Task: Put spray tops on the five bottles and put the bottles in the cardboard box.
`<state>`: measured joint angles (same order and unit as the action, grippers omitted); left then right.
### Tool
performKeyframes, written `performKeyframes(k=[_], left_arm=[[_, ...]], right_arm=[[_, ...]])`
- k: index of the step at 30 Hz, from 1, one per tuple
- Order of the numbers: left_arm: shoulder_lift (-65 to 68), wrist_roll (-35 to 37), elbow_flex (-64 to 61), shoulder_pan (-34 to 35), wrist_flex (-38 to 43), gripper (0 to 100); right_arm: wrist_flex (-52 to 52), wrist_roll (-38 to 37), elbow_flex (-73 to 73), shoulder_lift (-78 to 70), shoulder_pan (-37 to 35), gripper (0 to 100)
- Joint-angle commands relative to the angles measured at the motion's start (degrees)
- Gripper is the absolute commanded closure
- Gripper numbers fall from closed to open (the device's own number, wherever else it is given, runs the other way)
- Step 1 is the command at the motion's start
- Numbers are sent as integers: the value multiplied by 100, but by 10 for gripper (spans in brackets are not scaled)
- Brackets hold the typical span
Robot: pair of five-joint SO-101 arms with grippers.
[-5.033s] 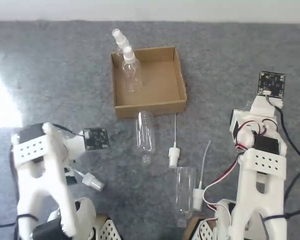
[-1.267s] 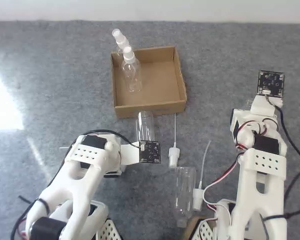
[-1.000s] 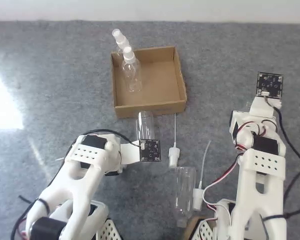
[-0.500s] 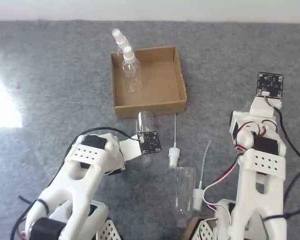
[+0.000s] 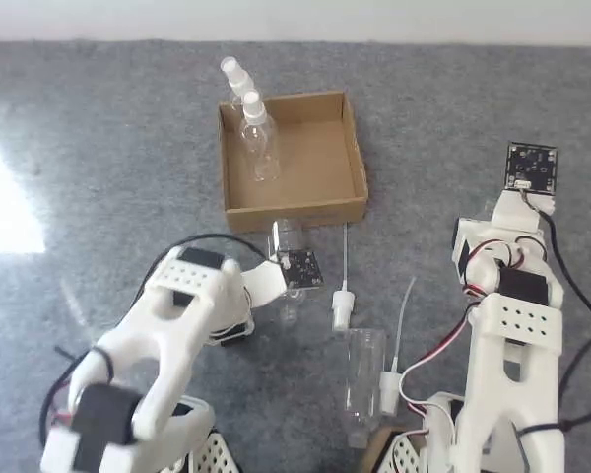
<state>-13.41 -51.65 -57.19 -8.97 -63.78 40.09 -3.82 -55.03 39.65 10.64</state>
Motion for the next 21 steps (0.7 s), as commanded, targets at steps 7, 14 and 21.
performKeyframes(k=[7,14,21], left_arm=[[826,70,813,0,-378,989],[818,70,822,88,-378,989],[123,79,470,396,-185,989]], right_arm=[[-136,-149,88,180,-57,961],[-136,-149,88,180,-57,961],[-136,-149,88,180,-198,962]])
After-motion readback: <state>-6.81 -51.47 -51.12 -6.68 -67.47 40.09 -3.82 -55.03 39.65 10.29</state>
